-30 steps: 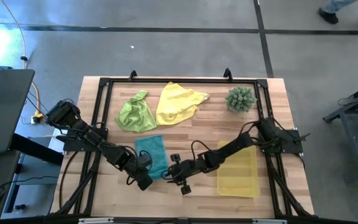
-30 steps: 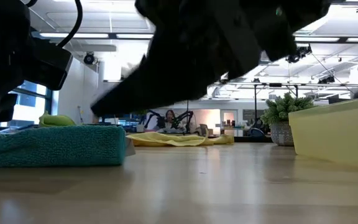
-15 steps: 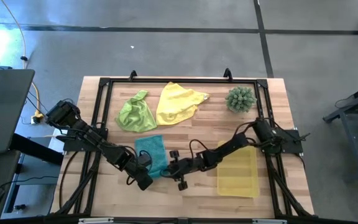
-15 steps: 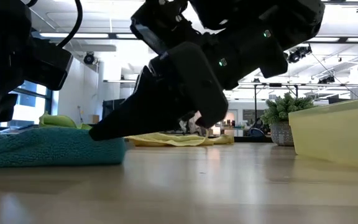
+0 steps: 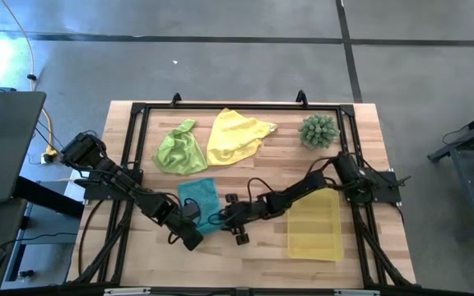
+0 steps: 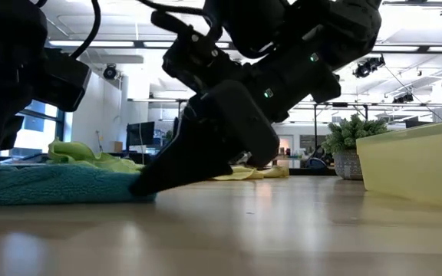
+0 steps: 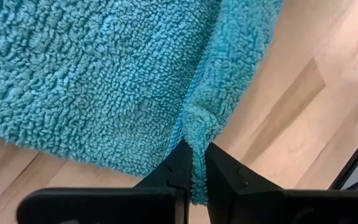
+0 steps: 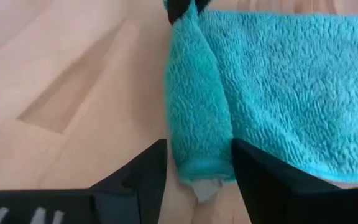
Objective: Roll microfiber towels into tight, uniform cylinder then place into a basket
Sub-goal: Roll the blue microfiber cloth
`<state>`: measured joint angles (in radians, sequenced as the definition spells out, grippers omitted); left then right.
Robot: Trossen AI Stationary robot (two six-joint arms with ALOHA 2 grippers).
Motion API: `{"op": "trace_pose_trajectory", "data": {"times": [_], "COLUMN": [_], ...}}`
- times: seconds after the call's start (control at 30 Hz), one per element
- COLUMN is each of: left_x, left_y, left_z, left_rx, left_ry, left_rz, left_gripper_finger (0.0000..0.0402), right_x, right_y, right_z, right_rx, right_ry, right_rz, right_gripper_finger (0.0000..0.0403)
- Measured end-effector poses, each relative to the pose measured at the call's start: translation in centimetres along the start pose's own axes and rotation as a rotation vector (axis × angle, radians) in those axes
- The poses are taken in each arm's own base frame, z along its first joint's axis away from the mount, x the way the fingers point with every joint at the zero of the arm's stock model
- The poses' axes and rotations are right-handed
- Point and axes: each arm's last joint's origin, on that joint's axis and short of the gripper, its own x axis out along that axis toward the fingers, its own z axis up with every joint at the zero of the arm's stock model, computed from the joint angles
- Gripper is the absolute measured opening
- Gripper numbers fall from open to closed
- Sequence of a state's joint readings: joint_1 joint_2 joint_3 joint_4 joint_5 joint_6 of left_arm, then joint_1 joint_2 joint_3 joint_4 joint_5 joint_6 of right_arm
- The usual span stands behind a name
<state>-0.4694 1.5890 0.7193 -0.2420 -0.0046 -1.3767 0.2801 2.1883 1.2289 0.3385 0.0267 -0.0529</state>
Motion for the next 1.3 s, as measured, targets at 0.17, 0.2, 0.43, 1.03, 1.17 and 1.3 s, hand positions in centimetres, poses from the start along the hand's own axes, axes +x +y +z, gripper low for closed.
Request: {"op": "trace_pose_trajectory", "data": {"times": [0.17, 0.2, 0.43, 1.03, 1.17, 1.3], "left_x": [0.0, 0.0, 0.0, 0.0, 0.0, 0.0], "left_y": [0.0, 0.0, 0.0, 0.0, 0.0, 0.0], "left_z": [0.0, 0.0, 0.0, 0.1, 0.2, 0.2], "left_rx": [0.000, 0.000, 0.002, -0.001, -0.004, -0.005], "left_ry": [0.000, -0.003, -0.014, -0.014, -0.015, -0.016], "left_rz": [0.000, 0.001, 0.003, 0.004, 0.005, 0.005], "left_gripper_finger": [0.0019, 0.0019, 0.0019, 0.0019, 0.0019, 0.0019], "right_x": [0.0, 0.1, 0.2, -3.9, -2.2, -1.0], "right_y": [-0.5, -0.6, -0.7, 2.2, 2.7, 2.6], "right_z": [-0.3, -0.3, -0.6, 4.0, 2.7, 1.7], "right_rx": [0.011, 0.013, 0.028, -0.106, -0.115, -0.117], "right_ry": [0.024, 0.024, 0.052, -0.048, -0.069, -0.080], "right_rz": [0.008, 0.011, 0.019, 0.028, 0.037, -0.007], "right_gripper_finger": [0.0161, 0.0156, 0.0128, 0.0188, 0.0183, 0.0176]}}
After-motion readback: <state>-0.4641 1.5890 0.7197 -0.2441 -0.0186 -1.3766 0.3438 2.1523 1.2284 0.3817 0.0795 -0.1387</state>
